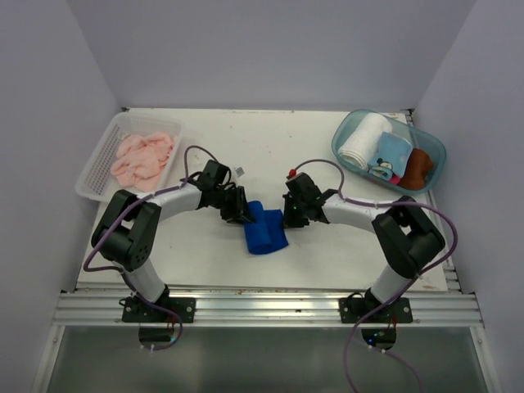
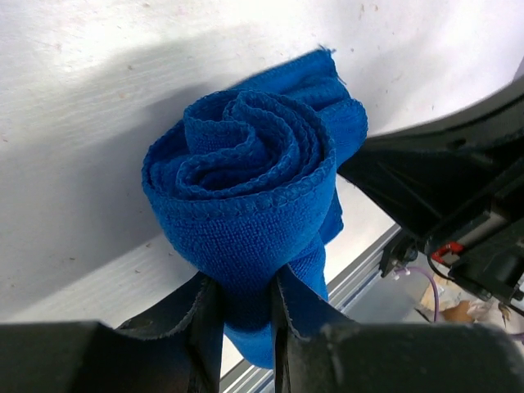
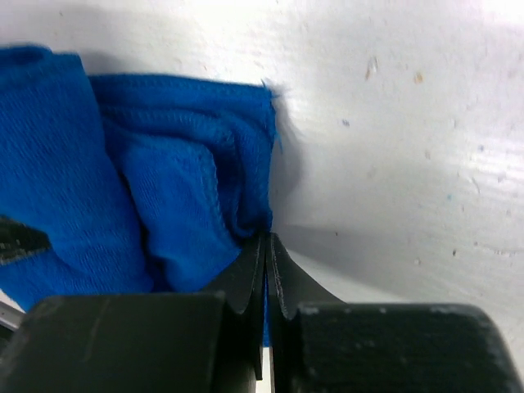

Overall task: Roll the towels
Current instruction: Roll the towel

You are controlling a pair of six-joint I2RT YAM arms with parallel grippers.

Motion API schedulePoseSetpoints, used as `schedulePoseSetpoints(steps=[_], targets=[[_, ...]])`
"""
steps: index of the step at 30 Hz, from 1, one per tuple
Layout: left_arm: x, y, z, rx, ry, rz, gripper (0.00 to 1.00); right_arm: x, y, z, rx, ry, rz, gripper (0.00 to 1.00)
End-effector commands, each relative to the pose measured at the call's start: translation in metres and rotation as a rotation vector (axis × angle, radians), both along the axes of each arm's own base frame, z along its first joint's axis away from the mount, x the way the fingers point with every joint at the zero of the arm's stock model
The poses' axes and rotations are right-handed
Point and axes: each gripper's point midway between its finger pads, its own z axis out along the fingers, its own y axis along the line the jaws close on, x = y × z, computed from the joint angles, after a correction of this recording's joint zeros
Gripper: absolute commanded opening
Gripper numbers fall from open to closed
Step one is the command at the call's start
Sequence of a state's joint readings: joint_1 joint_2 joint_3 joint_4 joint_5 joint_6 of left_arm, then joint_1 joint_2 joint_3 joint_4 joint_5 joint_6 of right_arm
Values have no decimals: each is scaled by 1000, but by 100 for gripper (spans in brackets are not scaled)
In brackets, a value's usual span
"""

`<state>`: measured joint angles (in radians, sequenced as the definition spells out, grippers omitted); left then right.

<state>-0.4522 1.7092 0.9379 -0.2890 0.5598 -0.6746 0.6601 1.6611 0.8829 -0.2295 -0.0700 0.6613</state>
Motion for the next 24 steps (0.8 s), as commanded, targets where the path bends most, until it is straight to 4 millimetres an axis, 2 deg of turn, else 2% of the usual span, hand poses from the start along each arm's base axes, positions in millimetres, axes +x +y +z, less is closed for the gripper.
schedulePoseSetpoints(steps=[1, 8, 10, 11, 15, 24], targets=[[-17, -6, 13, -62, -6, -109, 24, 22, 2, 4, -23, -41, 36, 0], [-20, -5, 13, -86, 14, -116, 22, 38, 0, 4, -100, -74, 95, 0], [-18, -2, 12, -78, 19, -84, 20, 36, -5, 4, -116, -66, 97, 0], [-12, 0, 19, -93, -19, -61, 20, 36, -6, 7, -114, -70, 95, 0], [-8, 4, 28, -134, -40, -31, 21, 30, -14, 4, -124, -57, 84, 0], [-18, 13, 7, -71, 25, -47, 22, 38, -11, 13, -115, -71, 69, 0]])
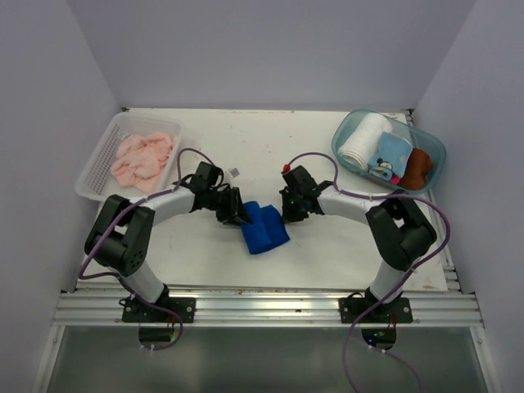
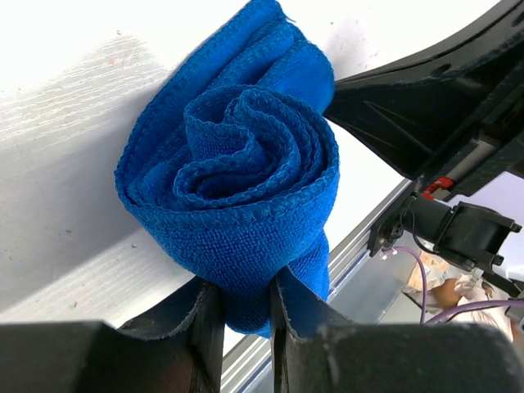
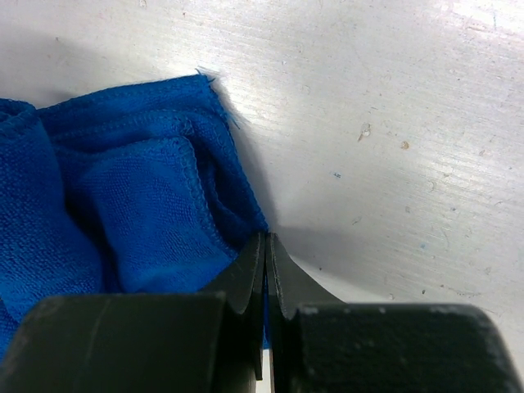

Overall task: Roll the towels
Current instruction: Roll the towel

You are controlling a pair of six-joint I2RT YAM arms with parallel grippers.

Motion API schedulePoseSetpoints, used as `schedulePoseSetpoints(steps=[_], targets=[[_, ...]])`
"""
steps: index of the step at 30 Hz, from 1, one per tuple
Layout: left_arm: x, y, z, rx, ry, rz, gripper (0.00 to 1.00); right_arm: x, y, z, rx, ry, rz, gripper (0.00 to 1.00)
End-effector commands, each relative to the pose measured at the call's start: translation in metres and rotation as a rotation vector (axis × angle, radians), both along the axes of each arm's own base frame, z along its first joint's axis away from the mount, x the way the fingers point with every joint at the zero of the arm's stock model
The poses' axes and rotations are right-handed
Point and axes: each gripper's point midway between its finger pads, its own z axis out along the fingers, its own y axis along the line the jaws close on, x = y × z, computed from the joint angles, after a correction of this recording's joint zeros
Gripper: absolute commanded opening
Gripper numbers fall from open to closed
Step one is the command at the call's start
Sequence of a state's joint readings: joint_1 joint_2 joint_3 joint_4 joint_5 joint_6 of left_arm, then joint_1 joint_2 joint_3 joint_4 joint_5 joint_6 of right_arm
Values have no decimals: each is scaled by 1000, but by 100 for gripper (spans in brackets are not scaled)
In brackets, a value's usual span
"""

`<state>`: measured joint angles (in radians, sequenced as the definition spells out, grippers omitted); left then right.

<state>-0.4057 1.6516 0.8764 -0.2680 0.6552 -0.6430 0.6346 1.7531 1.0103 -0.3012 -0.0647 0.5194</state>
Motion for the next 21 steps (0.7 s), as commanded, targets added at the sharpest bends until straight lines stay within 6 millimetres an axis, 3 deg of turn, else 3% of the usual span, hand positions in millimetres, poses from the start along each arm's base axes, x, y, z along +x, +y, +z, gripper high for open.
schedulePoseSetpoints(steps=[1, 7, 12, 15, 17, 18, 20, 21], targets=[[-9, 5, -9, 22, 44, -28, 22, 15, -10, 15, -35, -52, -28, 0], [-12, 10, -20, 74, 83, -17, 22, 15, -4, 42, 6, -83, -13, 2], [-8, 14, -19, 103, 87, 29, 22, 6, -9, 80, -27, -178, -20, 34], [-8, 16, -19, 122, 92, 54, 22, 4, -16, 106, -90, -278, -51, 46], [-8, 17, -17, 123, 92, 65, 22, -10, 6, 123, -112, -343, 6, 56], [-8, 18, -18, 125, 95, 71, 22, -27, 20, 121, -149, -352, 63, 58], [-9, 18, -17, 125, 99, 74, 22, -29, 34, 131, -189, -410, 70, 61], [-9, 18, -18, 126, 103, 78, 22, -42, 47, 122, -224, -411, 123, 62]])
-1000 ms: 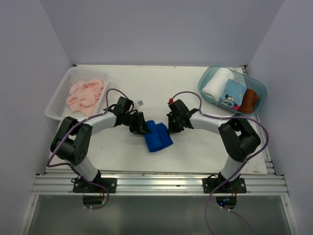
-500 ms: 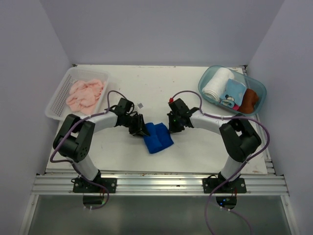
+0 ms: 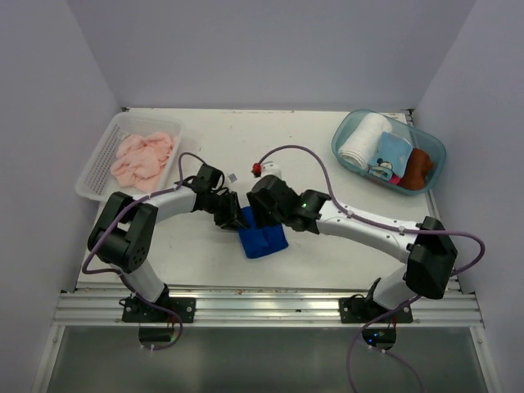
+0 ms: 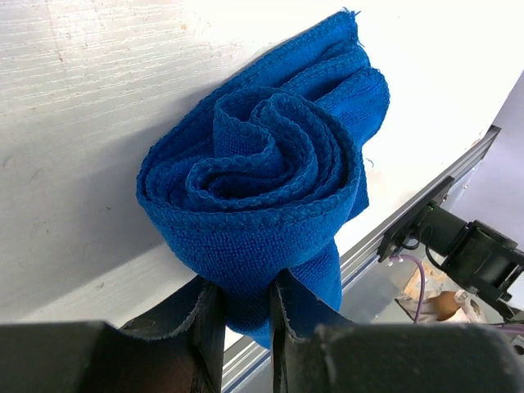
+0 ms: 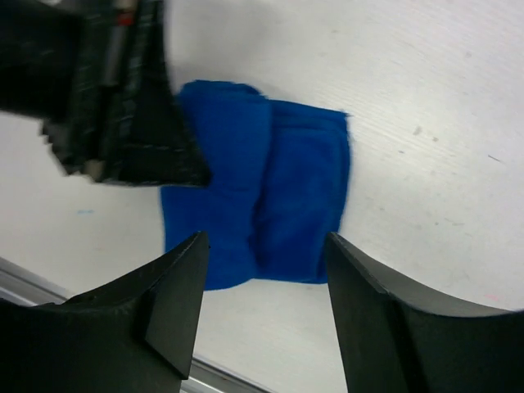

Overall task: Roll the towels
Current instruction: Roll the towel

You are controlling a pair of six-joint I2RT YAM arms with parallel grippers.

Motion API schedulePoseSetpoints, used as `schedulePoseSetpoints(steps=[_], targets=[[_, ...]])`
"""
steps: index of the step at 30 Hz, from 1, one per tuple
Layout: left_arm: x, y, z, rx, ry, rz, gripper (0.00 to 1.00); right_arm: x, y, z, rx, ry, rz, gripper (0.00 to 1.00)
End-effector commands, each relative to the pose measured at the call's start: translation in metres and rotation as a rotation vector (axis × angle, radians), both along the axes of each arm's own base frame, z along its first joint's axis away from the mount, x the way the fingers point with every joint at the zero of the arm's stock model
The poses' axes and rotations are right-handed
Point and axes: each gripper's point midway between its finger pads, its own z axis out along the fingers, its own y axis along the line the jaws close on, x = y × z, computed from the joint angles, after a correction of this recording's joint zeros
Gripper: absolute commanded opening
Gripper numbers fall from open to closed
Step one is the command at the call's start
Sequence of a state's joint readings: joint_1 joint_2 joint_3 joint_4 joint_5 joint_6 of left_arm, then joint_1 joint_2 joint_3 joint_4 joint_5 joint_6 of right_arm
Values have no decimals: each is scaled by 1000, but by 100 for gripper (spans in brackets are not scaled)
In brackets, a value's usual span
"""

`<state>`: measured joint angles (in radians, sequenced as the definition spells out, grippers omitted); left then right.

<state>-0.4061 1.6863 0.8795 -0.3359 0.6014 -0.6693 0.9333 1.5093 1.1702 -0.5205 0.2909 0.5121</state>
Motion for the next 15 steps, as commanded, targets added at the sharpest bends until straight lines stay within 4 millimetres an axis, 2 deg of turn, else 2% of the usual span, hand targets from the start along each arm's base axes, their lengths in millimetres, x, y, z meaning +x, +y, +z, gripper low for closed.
schedulePoseSetpoints(steps=[1, 2, 3, 4, 5, 6, 8, 10, 11, 15], targets=[[-1, 8, 1, 48, 11, 35, 22, -12, 11, 0, -168, -103, 2, 64], [-1, 8, 1, 47, 12, 36, 22, -13, 23, 6, -164, -120, 15, 65], [-1, 8, 1, 48, 13, 39, 22, -24, 34, 4, -185, -127, 52, 66], [0, 8, 2, 49, 12, 40, 22, -26, 42, -10, -234, -122, 69, 66], [0, 8, 2, 49, 13, 41, 22, -24, 52, 0, -238, -161, 67, 68], [0, 8, 2, 49, 12, 43, 22, -33, 60, -4, -270, -175, 97, 69], [0, 8, 3, 49, 13, 45, 22, -32, 74, -10, -321, -204, 102, 71], [1, 8, 2, 52, 14, 47, 22, -37, 77, -17, -373, -209, 109, 72], [1, 8, 3, 53, 15, 47, 22, -31, 79, -23, -408, -230, 85, 72], [1, 8, 3, 53, 17, 49, 22, -33, 74, -40, -515, -251, 63, 73]])
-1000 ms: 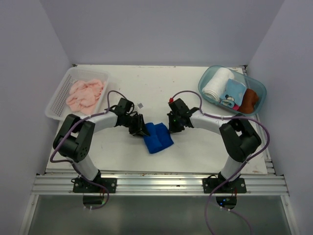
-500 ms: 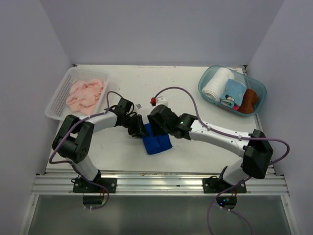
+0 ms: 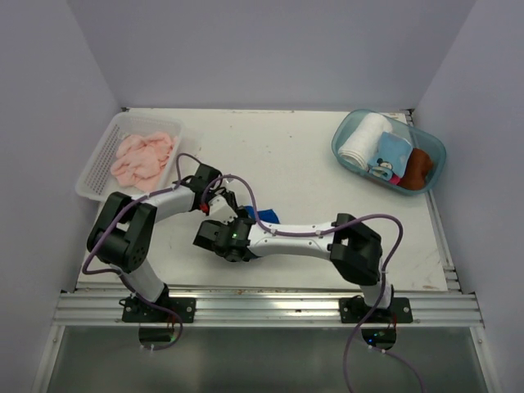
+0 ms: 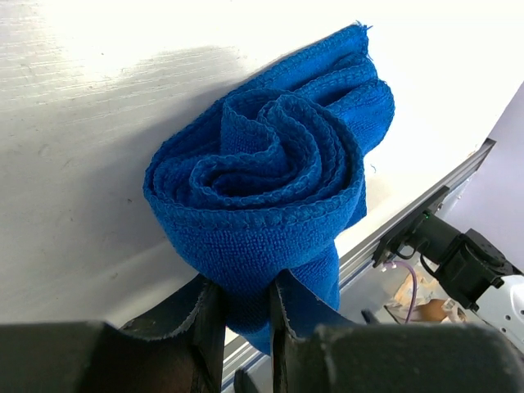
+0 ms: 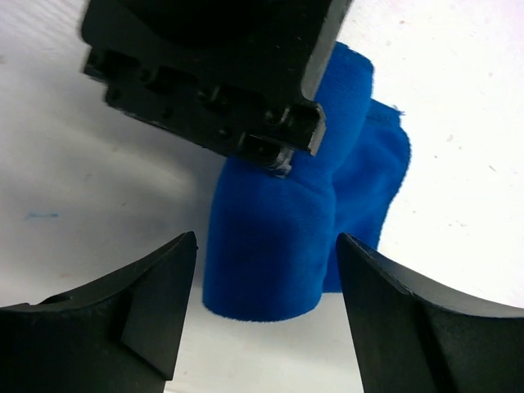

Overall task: Roll the towels
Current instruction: Roll the towel

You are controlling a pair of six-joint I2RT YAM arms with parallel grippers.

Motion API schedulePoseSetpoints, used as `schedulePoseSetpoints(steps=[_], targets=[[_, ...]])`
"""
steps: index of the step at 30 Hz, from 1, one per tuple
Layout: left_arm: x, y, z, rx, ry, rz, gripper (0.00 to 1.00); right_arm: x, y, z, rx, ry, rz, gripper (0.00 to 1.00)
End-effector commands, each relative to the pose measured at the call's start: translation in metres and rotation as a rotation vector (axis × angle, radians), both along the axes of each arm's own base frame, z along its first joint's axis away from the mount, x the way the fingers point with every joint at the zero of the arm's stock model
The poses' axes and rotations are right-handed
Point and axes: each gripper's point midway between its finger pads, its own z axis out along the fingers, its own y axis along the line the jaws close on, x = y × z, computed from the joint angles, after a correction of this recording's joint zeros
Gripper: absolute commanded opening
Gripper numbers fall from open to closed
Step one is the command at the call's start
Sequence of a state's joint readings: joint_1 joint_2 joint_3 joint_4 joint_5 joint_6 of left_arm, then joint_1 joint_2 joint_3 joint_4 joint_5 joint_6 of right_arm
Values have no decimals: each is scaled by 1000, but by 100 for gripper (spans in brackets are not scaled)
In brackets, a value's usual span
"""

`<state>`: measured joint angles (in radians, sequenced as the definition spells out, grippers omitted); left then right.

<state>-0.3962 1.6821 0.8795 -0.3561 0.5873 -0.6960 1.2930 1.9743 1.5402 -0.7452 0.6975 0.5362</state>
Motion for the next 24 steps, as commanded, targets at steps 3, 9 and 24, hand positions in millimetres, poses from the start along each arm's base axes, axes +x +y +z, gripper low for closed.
schedulePoseSetpoints(steps=[3, 9, 24], targets=[[1, 3, 3, 38, -9, 14, 22, 13, -16, -5, -113, -97, -68, 73], [0, 4, 2, 40, -4, 23, 23, 9, -19, -22, -109, -82, -74, 66], [0, 4, 1, 41, -3, 23, 23, -7, -6, 0, 21, -127, -43, 73]])
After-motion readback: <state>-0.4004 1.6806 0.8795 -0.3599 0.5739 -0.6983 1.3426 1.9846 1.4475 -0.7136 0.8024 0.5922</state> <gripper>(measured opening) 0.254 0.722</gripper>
